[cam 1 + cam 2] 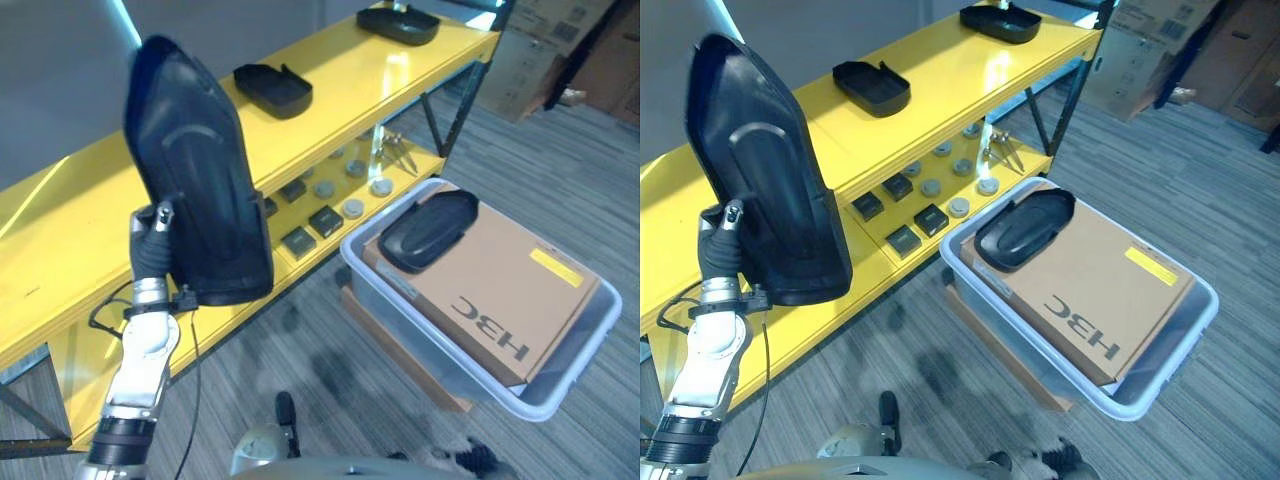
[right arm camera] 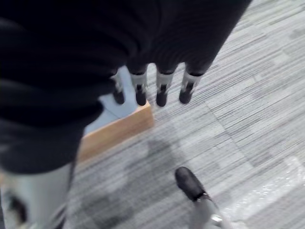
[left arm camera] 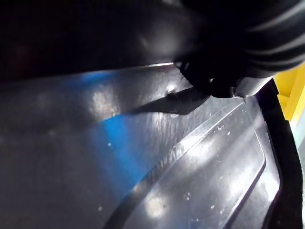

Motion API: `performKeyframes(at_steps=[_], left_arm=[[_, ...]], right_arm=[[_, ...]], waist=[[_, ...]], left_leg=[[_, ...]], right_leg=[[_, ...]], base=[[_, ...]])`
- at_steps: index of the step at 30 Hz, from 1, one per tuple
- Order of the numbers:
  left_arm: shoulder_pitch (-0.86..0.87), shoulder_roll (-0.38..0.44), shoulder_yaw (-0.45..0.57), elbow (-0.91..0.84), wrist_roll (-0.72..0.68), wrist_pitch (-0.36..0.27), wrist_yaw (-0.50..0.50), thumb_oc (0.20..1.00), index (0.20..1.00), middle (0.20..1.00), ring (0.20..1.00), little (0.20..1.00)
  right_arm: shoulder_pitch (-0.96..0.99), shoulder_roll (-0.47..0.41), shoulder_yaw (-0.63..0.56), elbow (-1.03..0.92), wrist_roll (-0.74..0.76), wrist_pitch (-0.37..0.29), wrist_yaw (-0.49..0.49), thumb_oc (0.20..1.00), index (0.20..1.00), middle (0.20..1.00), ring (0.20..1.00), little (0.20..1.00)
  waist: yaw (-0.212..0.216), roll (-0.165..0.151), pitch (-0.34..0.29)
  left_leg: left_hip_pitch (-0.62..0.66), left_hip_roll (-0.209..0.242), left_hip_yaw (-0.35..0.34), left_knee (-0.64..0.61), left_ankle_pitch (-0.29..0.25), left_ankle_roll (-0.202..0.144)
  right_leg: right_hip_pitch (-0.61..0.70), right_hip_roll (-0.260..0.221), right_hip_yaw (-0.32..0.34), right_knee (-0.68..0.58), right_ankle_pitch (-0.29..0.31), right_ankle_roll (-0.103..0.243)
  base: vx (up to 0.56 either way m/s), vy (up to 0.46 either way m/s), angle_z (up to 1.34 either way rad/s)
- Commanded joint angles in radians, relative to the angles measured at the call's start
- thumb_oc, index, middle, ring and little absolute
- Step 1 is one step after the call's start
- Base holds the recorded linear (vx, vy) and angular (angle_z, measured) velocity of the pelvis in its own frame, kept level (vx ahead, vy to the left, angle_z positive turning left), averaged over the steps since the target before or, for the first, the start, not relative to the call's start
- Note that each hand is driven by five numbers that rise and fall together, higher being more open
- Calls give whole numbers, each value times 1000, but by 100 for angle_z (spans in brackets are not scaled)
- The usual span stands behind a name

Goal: Move parts from the plastic box to the shelf.

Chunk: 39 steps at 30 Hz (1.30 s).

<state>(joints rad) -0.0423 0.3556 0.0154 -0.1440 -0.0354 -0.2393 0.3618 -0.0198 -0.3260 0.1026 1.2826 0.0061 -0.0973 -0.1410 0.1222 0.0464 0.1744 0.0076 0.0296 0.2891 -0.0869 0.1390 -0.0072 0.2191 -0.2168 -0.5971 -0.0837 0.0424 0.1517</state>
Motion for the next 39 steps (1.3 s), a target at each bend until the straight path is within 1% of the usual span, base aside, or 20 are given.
performKeyframes(at_steps=[1,2,3,5,6,8,9,11,12,13,15,19,22,25,26,28,32,36,38,39], left_arm=[[-113,46,52,-52,33,-78,20,200,200,200,200,200],[-117,55,52,-55,46,-72,24,200,200,200,200,200],[-144,82,40,-52,59,-71,30,200,200,200,200,200],[-154,107,29,-46,75,-67,32,200,200,200,200,200],[-155,107,29,-45,76,-67,32,200,200,200,200,200],[-176,112,15,-36,63,-82,32,200,200,200,200,200],[-195,112,6,-32,44,-94,25,200,200,200,200,200],[-214,100,-14,-13,15,-101,28,200,200,200,200,200],[-215,100,-14,-13,15,-102,28,200,200,200,200,200],[-222,90,-31,-6,1,-104,25,200,200,200,200,200],[-213,83,-38,-11,2,-101,14,200,200,200,200,200],[-136,73,14,-39,-19,-100,0,200,200,200,200,200],[-110,67,33,-63,-34,-104,5,200,200,200,200,200],[-122,64,22,-57,-27,-95,17,200,200,200,200,200],[-125,65,21,-52,-24,-90,20,200,200,200,200,200],[-115,83,25,-37,18,-74,39,200,200,200,200,200],[-115,92,36,-35,36,-64,53,200,200,200,200,200],[-116,133,42,-49,110,-41,67,200,200,200,200,200],[-118,137,43,-49,112,-38,68,200,200,200,200,200],[-126,143,36,-45,120,-32,66,200,200,200,200,200]], right_arm=[[-16,4,47,21,6,14,-13,1000,1000,1000,1000,1000],[-10,6,40,8,8,13,-14,1000,1000,1000,1000,1000],[-6,2,34,-17,18,12,-9,1000,1000,1000,1000,1000],[-5,4,33,-28,29,10,-9,1000,1000,1000,1000,1000],[-5,4,34,-28,29,10,-9,1000,1000,1000,1000,1000],[-10,13,44,-43,60,-5,-1,1000,1000,1000,1000,1000],[1,14,54,-52,82,-13,4,1000,1000,1000,1000,1000],[16,14,58,-58,103,-21,1,1000,1000,1000,1000,1000],[15,14,58,-58,104,-22,1,1000,1000,1000,1000,1000],[25,12,64,-53,102,-22,1,1000,1000,1000,1000,1000],[34,22,68,-38,98,-20,3,1000,1000,1000,1000,1000],[34,33,86,-5,64,-6,20,1000,1000,1000,1000,1000],[21,25,75,6,67,-6,8,1000,1000,1000,1000,1000],[18,24,62,0,82,-7,2,1000,1000,1000,1000,1000],[16,22,62,-5,80,-6,0,1000,1000,1000,1000,1000],[7,34,75,-12,84,-6,1,1000,1000,1000,1000,1000],[23,54,59,-22,107,-13,0,1000,1000,1000,1000,1000],[48,77,48,9,84,0,-3,1000,1000,1000,1000,1000],[50,82,47,12,82,2,-1,1000,1000,1000,1000,1000],[57,84,43,23,71,12,0,1000,1000,1000,1000,1000]], waist=[[13,-47,-81],[8,-53,-81],[-25,-64,-58],[-60,-56,-29],[-55,-55,-32],[-86,-53,-20],[-97,-48,-15],[-126,-58,-16],[-126,-57,-17],[-140,-59,-17],[-136,-67,-25],[-116,-71,-44],[-93,-73,-8],[-102,-69,8],[-103,-69,7],[-89,-62,-8],[-102,-51,-35],[-103,-51,-63],[-103,-54,-62],[-113,-57,-50]], left_leg=[[-31,-12,-82,6,-65,-60],[-11,-28,-91,3,-86,-37],[36,-67,-103,0,-125,9],[50,-61,-112,0,-123,30],[47,-59,-106,0,-123,30],[50,-46,-149,0,-123,12],[49,-39,-184,0,-120,0],[60,-45,-237,0,-131,-7],[57,-45,-237,0,-127,-7],[51,-47,-280,0,-121,-10],[59,-44,-327,0,-131,-15],[70,-24,-373,6,-134,-32],[-9,-34,-388,175,-157,-66],[-55,-22,-359,177,-126,-76],[-69,13,-316,154,-98,-83],[-80,33,-343,89,-51,-106],[-47,45,-299,42,-50,-100],[18,0,-249,9,-99,-48],[26,-7,-245,7,-106,-40],[52,-37,-254,7,-127,-12]], right_leg=[[26,-2,-15,113,-107,1],[2,-39,-11,211,-97,13],[-81,-132,54,433,0,62],[-183,-111,158,534,23,43],[-191,-111,164,538,23,42],[-288,14,336,440,-62,9],[-280,55,410,288,-58,3],[-276,98,526,202,-57,4],[-277,99,526,197,-51,3],[-287,122,613,173,-42,-3],[-269,127,618,173,-47,-8],[-207,129,547,105,-42,-26],[-154,116,470,94,-55,-49],[-143,100,406,107,-64,-56],[-137,91,380,105,-65,-51],[-116,91,360,79,-71,-38],[-101,88,349,77,-82,-30],[-91,11,355,141,-73,11],[-111,-3,364,193,-63,17],[-166,-50,395,325,49,47]], base=[[243,237,16],[307,386,27],[267,350,42],[65,188,66],[-33,-7,35],[139,-123,16],[241,-181,41],[187,-135,54],[84,-119,88],[89,-130,130],[173,-253,148],[128,-288,83],[65,-186,54],[-7,-17,98],[88,16,114],[137,25,69],[118,96,3],[239,310,-11],[94,208,-7],[95,271,-9]])
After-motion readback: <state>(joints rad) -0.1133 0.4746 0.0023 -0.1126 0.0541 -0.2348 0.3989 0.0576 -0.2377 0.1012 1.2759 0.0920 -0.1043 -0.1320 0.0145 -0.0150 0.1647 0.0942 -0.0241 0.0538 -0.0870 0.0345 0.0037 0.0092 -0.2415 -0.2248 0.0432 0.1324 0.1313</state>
